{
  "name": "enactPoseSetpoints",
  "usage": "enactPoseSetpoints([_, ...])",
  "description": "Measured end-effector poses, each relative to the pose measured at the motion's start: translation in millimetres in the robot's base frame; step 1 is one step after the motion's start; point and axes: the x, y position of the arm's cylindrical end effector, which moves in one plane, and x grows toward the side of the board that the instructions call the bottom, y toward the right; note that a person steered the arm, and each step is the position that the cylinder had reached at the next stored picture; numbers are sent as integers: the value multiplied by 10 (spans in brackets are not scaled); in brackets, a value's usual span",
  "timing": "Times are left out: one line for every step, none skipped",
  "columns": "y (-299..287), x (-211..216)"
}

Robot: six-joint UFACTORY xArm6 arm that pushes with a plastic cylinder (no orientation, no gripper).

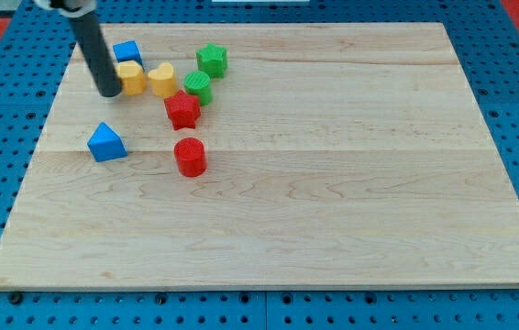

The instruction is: Move the blue cube to the left side of the green star

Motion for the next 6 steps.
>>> enactPoseSetpoints([-587, -112])
enactPoseSetpoints([-552, -699])
enactPoseSetpoints([160, -869])
enactPoseSetpoints([601, -875])
enactPoseSetpoints([1087, -1136])
enactPoseSetpoints([1744, -1088])
